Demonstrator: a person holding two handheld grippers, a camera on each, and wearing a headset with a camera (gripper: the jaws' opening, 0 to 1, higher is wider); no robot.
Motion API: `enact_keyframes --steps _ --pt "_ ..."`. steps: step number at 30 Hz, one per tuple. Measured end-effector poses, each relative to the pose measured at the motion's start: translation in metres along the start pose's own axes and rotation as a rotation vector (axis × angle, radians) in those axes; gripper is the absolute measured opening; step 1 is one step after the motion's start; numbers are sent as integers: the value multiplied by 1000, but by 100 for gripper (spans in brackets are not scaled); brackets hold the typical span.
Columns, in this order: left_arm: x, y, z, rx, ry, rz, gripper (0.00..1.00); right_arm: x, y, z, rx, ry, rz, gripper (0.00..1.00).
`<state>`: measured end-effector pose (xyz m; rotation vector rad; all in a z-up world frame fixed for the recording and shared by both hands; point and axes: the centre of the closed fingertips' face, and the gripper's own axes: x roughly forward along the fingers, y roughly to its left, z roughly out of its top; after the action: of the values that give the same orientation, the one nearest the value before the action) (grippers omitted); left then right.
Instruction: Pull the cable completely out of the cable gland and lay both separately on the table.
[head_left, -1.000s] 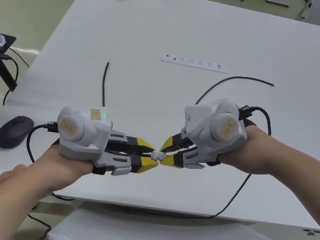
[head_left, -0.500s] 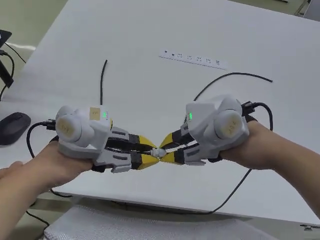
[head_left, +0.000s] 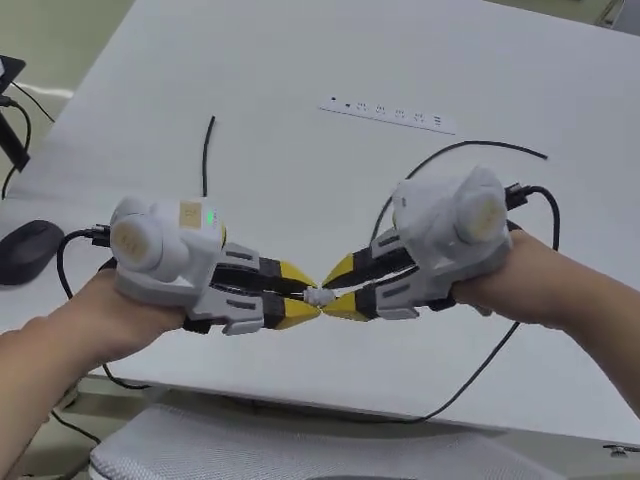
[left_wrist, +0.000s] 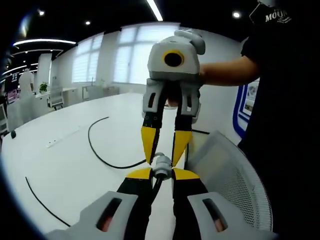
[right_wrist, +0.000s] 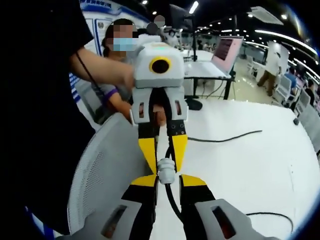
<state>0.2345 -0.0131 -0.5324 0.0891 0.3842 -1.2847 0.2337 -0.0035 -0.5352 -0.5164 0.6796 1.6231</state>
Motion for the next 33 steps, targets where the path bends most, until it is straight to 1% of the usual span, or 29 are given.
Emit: enact_keyframes --steps 1,2,3,4,5,6,7,8,9,10,11,12,13,14,16,17,20,22,24,25,27,29,32,33 --pt "0 -1 1 3 1 -3 15 -5 5 3 94 -41 49 14" --pt "0 -2 2 7 2 -5 15 -8 2 4 127 -59 48 14" --pt "0 -2 4 12 0 -5 15 -12 -3 7 138 -100 43 15" --pt "0 -1 5 19 -3 -2 15 -15 -6 8 180 -130 49 16" --pt "-1 -3 8 23 -5 -3 15 -18 -5 7 264 -150 93 16" --pt "-1 -3 10 30 -7 1 15 -19 -4 7 292 -155 106 15" --pt "-1 -3 12 33 -7 3 15 -22 -6 6 346 -177 141 15" --pt "-1 -3 13 29 -2 0 15 -23 -8 6 384 -194 161 14" --pt "-1 -3 14 43 0 4 15 -25 -10 10 424 -233 189 13" --pt "-2 -2 15 64 -1 14 15 -27 -10 13 469 -259 218 14" --pt "-2 -2 16 58 0 15 15 -29 -8 16 546 -275 266 15" --pt "-2 -1 18 57 -2 16 15 -30 -10 19 554 -298 277 15" --pt "-3 0 21 62 -8 24 15 -32 -9 21 576 -313 307 15" --pt "-3 0 21 64 -9 25 15 -32 -7 21 592 -310 323 16" --pt "-2 -1 25 76 -10 27 15 -32 1 19 618 -289 393 17" --pt "-2 -1 26 85 -8 27 15 -32 3 19 630 -280 416 17" --pt "0 -4 28 92 -4 20 15 -28 3 16 641 -270 437 17" --pt "1 -6 30 105 2 16 15 -29 8 15 685 -265 492 17" --pt "3 -7 31 105 5 18 15 -26 5 12 678 -265 484 13" --pt "4 -8 32 108 3 14 15 -28 8 12 690 -263 507 13" --pt "5 -9 33 112 6 12 15 -29 9 13 682 -271 514 12" --pt "7 -10 34 119 12 13 15 -31 13 13 688 -269 543 8" --pt "8 -9 33 115 22 14 15 -32 12 13 621 -283 517 8" --pt "8 -8 33 111 20 13 15 -33 12 13 618 -281 514 8"
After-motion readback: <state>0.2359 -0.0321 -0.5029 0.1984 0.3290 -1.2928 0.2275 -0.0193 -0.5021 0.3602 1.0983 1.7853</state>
